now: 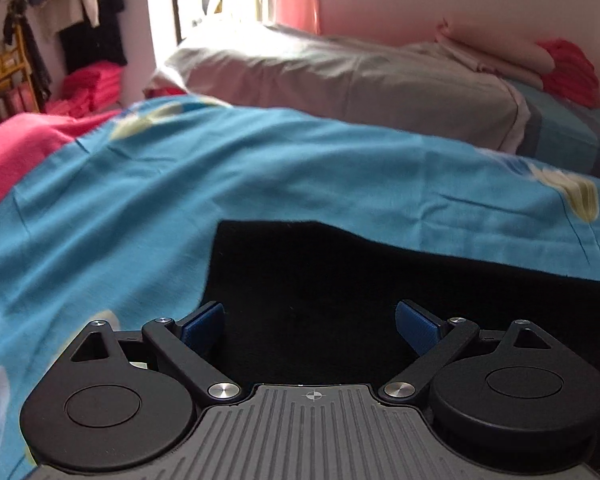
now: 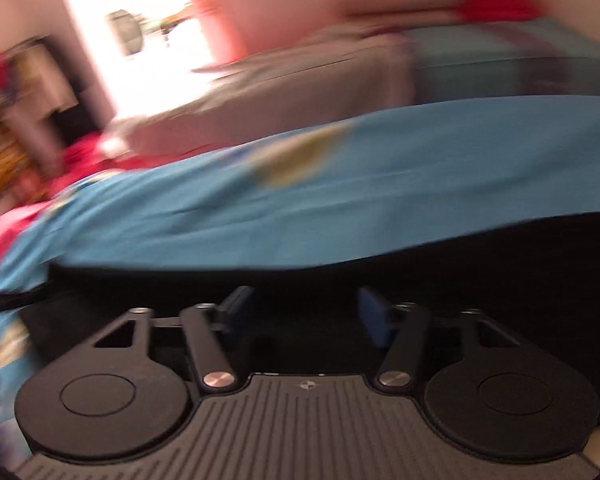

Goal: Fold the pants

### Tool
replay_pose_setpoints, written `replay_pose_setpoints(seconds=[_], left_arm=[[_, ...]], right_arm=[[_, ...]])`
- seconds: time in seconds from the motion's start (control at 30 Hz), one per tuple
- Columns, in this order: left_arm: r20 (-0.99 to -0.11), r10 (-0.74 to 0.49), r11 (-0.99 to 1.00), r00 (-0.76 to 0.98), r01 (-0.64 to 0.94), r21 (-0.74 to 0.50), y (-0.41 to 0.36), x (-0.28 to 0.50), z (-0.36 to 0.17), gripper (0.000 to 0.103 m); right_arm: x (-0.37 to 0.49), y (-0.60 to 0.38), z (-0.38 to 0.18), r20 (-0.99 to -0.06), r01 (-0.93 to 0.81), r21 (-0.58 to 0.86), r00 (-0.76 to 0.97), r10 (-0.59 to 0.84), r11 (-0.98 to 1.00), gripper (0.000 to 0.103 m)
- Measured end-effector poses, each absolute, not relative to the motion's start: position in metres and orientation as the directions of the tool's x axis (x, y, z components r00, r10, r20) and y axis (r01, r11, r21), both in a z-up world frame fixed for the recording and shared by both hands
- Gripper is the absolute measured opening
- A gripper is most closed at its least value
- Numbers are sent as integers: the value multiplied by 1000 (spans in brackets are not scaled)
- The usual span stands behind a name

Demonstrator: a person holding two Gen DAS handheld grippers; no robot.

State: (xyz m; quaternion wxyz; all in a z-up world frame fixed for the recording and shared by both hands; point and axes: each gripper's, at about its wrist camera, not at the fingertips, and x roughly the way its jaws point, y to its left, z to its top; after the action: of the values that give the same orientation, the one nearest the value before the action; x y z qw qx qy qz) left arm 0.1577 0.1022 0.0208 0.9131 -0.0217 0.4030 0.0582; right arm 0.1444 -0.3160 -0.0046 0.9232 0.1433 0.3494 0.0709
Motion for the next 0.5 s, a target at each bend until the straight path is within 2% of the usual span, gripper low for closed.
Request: replay_pose_setpoints(seconds=[0.03, 0.07, 0.1, 0.17, 0.2, 0.23, 0.37, 0.4, 0.43, 0.47, 0.5], left_arm=[[-758, 85, 991, 647, -132, -2, 101, 162, 19, 103], [-764, 84, 990, 640, -139, -8, 99, 165, 20, 103], [-761, 86, 989, 643, -147, -13, 97, 166, 23, 103], [-740, 67, 988, 670, -150, -47, 93, 165, 32, 103], [-725, 48, 988, 687, -141, -69, 88, 164, 39, 103], [-714, 30, 988, 699, -129, -86, 83, 164, 41, 103], [-711, -10, 987, 703, -105, -118, 62, 172, 17, 103], [-732, 4, 989, 681, -112, -98, 58, 175, 2, 103], [-728, 29, 993, 685, -102, -57, 53, 173, -9, 103], [-697, 51, 997, 716, -73, -2, 45, 168, -12, 103], [-693, 69, 998, 718, -58, 39, 40, 167, -13, 103]], right_arm=[[141, -347, -5, -624, 46, 331, 760, 181, 943, 1], [135, -375, -2, -614, 119, 399, 771, 168, 909, 8], [122, -399, 3, -607, 230, 430, 790, 91, 873, 37], [96, -420, 18, -577, 371, 346, 808, -117, 862, 59], [83, -426, 24, -551, 388, 341, 821, -153, 856, 58], [72, -429, 28, -534, 359, 384, 838, -113, 851, 58], [65, -424, 11, -500, 131, 622, 825, 263, 772, 66], [72, -421, 0, -512, 111, 653, 794, 329, 749, 63], [79, -425, -11, -532, 123, 656, 775, 341, 745, 52], [83, -434, -20, -529, 135, 663, 780, 334, 736, 16], [87, -452, -28, -519, 165, 687, 793, 319, 708, 0]])
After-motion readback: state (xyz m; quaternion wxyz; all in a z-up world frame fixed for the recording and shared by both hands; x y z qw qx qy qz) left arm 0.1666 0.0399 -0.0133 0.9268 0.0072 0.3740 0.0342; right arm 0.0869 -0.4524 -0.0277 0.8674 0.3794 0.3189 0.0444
